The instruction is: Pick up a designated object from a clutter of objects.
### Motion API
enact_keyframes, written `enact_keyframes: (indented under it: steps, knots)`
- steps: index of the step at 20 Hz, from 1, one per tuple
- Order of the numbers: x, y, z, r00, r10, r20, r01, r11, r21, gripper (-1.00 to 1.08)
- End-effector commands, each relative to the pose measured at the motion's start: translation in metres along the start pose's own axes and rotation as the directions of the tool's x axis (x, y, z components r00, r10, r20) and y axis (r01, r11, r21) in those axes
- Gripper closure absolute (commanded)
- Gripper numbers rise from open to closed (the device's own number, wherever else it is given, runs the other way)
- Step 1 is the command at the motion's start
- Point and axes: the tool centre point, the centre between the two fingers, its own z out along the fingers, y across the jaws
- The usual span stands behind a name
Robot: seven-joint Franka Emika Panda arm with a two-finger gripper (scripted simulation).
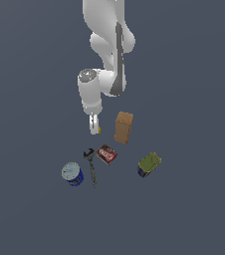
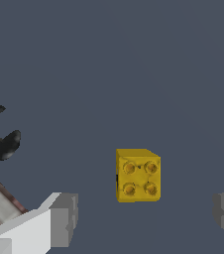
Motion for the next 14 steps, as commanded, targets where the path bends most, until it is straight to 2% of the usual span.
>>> enact_keyframes:
  steps: [1,14]
  knots:
    - [0.0,0.0,0.005,1.0,0.0,0.0,0.0,1.0,0.0,-0.92]
    - [0.0,0.001,0.045,1.0,0.005,0.0,-0.005,1.0,0.0,-0.92]
